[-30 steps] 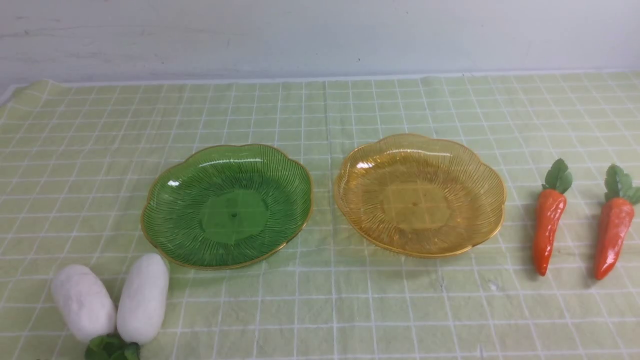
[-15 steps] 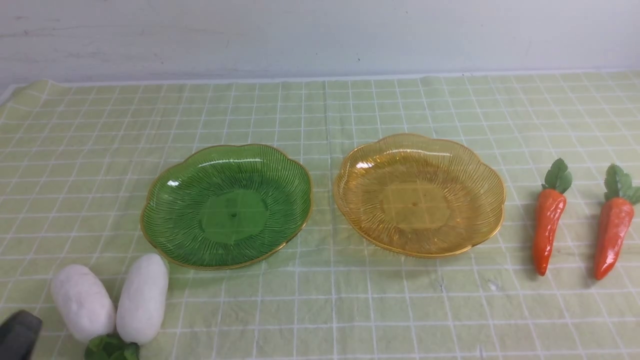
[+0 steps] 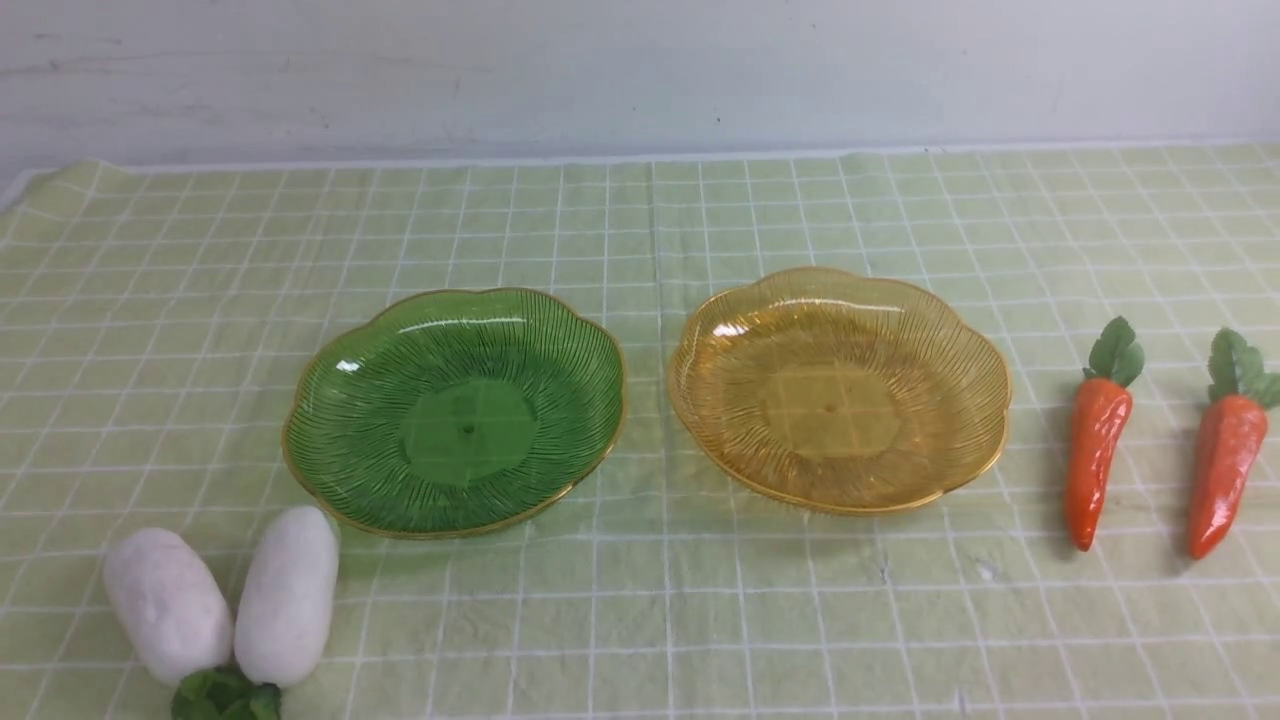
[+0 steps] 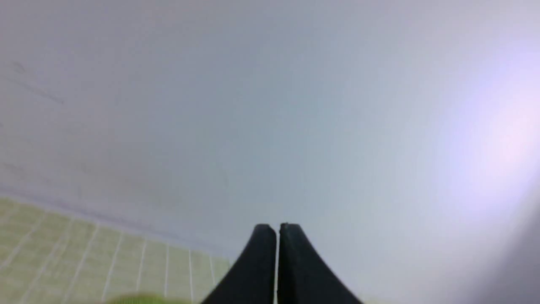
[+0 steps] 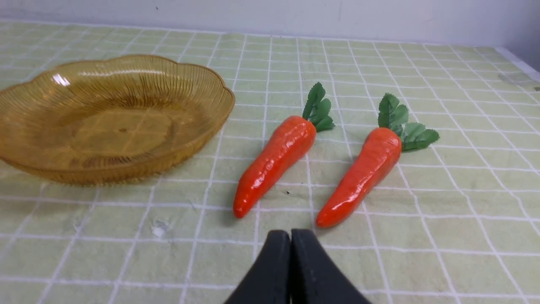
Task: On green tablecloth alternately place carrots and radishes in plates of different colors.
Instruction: 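Pick up the white radish and place it in the left plate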
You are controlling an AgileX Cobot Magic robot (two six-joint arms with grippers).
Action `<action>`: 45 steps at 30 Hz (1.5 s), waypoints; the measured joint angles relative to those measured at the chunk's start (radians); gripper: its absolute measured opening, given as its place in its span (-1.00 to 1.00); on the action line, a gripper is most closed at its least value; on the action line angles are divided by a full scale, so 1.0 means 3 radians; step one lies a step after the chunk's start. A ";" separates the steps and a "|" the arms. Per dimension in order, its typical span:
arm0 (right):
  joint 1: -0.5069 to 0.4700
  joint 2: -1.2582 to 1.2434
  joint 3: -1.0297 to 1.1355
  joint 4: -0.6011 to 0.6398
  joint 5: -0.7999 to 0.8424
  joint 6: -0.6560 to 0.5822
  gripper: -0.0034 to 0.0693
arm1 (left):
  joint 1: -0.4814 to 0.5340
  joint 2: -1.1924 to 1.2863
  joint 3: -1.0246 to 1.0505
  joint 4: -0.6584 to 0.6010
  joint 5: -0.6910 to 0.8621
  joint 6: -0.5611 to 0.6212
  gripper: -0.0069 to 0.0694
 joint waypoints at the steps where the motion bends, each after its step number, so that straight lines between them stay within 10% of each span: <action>1: 0.0000 0.0000 0.0014 0.0299 -0.0182 0.0091 -0.94 | 0.0000 0.0473 -0.0322 0.0156 0.0600 0.0003 -0.84; 9: 0.0000 0.0000 0.0014 0.2237 -0.0887 0.0456 -0.94 | 0.0000 0.2634 -0.1089 0.1064 0.2033 -0.0151 -0.84; 15: 0.0000 0.0000 0.0014 0.2509 -0.1001 0.0362 -0.94 | 0.0000 0.3475 -0.1234 0.1203 0.1967 -0.0153 -0.84; 27: 0.0000 0.1197 -0.1259 0.2056 0.0416 -0.0378 -0.94 | -0.0017 0.4111 -0.1486 0.1404 0.1820 -0.0085 -0.78; 40: 0.0000 0.2122 -0.1583 0.2131 0.0965 -0.0976 -0.94 | -0.0025 0.4489 -0.1487 0.1628 0.1597 0.0121 0.67; 45: 0.0000 0.2122 -0.1586 0.2131 0.0968 -0.1001 -0.94 | -0.0025 0.4693 -0.1490 0.1518 0.1543 0.0121 0.80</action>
